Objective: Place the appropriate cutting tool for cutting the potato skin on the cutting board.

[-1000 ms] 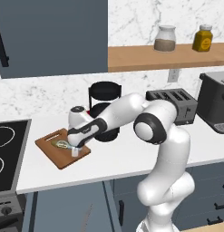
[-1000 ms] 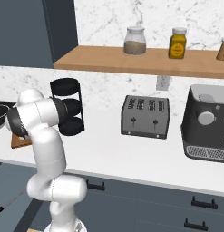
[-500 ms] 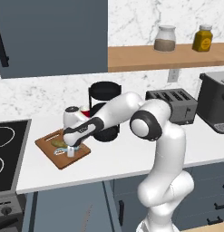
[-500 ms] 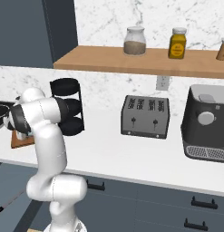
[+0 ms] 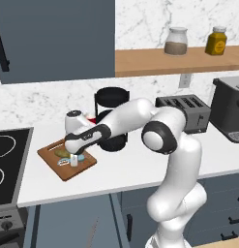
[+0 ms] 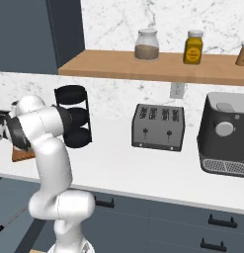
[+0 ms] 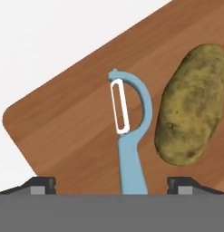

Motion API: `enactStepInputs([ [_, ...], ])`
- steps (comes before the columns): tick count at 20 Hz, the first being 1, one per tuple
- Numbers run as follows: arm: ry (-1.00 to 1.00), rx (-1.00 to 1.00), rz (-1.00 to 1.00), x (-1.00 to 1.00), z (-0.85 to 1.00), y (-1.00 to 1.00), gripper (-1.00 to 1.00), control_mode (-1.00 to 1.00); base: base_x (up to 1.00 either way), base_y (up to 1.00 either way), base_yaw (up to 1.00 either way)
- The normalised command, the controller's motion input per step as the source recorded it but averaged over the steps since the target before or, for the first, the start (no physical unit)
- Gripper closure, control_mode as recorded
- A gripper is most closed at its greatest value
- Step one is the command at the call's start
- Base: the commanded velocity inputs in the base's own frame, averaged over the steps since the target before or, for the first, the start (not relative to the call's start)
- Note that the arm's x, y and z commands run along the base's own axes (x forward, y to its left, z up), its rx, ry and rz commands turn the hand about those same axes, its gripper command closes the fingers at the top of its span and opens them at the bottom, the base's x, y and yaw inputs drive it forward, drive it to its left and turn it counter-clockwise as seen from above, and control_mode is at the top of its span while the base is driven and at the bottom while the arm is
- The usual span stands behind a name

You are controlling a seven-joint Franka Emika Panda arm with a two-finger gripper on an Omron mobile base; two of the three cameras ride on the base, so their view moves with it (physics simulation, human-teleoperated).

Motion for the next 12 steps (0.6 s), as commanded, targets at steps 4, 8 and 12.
enactStepInputs([
  [4, -0.04, 0.00, 0.00, -0.71, 0.40, -0.10, -1.00, -1.00, 0.00, 0.00, 0.00],
  [8, -0.01, 0.00, -0.10, -0.88, 0.38, -0.54, -1.00, -1.00, 0.00, 0.00, 0.00],
  [12, -0.02, 0.00, -0.15, -0.98, 0.37, -0.78, -1.00, -1.00, 0.00, 0.00, 0.00],
])
